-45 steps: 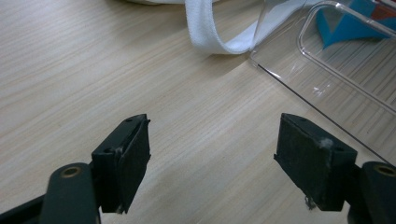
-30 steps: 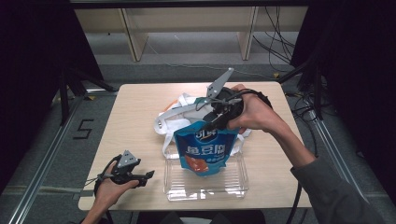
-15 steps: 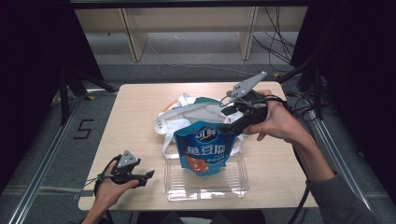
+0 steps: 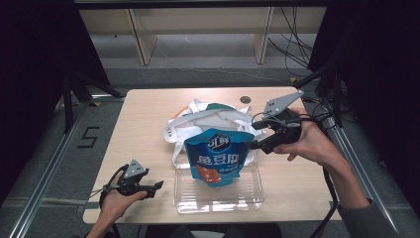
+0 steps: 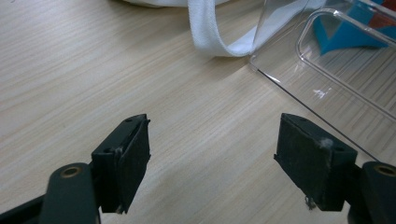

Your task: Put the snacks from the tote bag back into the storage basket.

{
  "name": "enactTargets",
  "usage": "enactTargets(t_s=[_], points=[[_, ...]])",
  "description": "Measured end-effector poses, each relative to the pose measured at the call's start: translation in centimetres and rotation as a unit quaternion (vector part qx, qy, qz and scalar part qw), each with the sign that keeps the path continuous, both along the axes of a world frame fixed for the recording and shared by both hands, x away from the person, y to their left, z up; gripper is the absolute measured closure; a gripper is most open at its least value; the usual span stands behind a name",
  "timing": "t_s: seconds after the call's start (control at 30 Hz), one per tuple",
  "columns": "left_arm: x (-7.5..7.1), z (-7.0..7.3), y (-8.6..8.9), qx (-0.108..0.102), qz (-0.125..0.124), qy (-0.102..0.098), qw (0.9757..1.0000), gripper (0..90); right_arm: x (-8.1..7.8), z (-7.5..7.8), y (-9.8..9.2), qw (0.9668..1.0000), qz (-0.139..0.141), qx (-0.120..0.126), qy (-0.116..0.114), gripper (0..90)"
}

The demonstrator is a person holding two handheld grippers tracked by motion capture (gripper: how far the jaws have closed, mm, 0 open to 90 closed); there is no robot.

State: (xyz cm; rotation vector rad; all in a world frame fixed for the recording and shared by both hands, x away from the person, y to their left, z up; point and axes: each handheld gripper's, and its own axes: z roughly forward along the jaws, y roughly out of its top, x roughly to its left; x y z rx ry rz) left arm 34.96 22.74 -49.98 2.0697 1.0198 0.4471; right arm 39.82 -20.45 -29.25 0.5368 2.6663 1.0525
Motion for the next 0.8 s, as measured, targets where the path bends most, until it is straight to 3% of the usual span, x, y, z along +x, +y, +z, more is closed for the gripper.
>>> enactTargets(t_s=[0.23,0.47,0.5,0.53,0.6,0.8], points=[[0.0,0.0,0.1,0.003,0.000,0.001,1.0000,25.2,-0.8,-2.2,-2.3,0.9996,-0.028,0.006,0.007,33.7],[0.0,-0.1,0.0,-0.001,0.005,0.001,1.0000,25.2,-1.4,-4.4,-3.4,0.9988,-0.046,0.014,0.010,32.4],[0.1,0.0,0.1,0.004,0.002,-0.001,1.0000,25.2,-1.5,-4.5,-3.6,0.9987,-0.047,0.009,0.020,32.4],[0.1,0.0,0.1,0.004,0.003,0.001,1.0000,25.2,-1.4,-4.8,-3.7,0.9986,-0.049,0.016,0.008,32.3],[0.1,0.0,0.1,0.004,0.002,0.000,1.0000,25.2,-1.6,-5.1,-3.9,0.9983,-0.056,0.012,0.007,32.1],[0.0,0.0,0.1,0.000,0.000,0.002,1.0000,25.2,-2.3,-6.7,-4.5,0.9968,-0.073,0.031,0.005,31.2]])
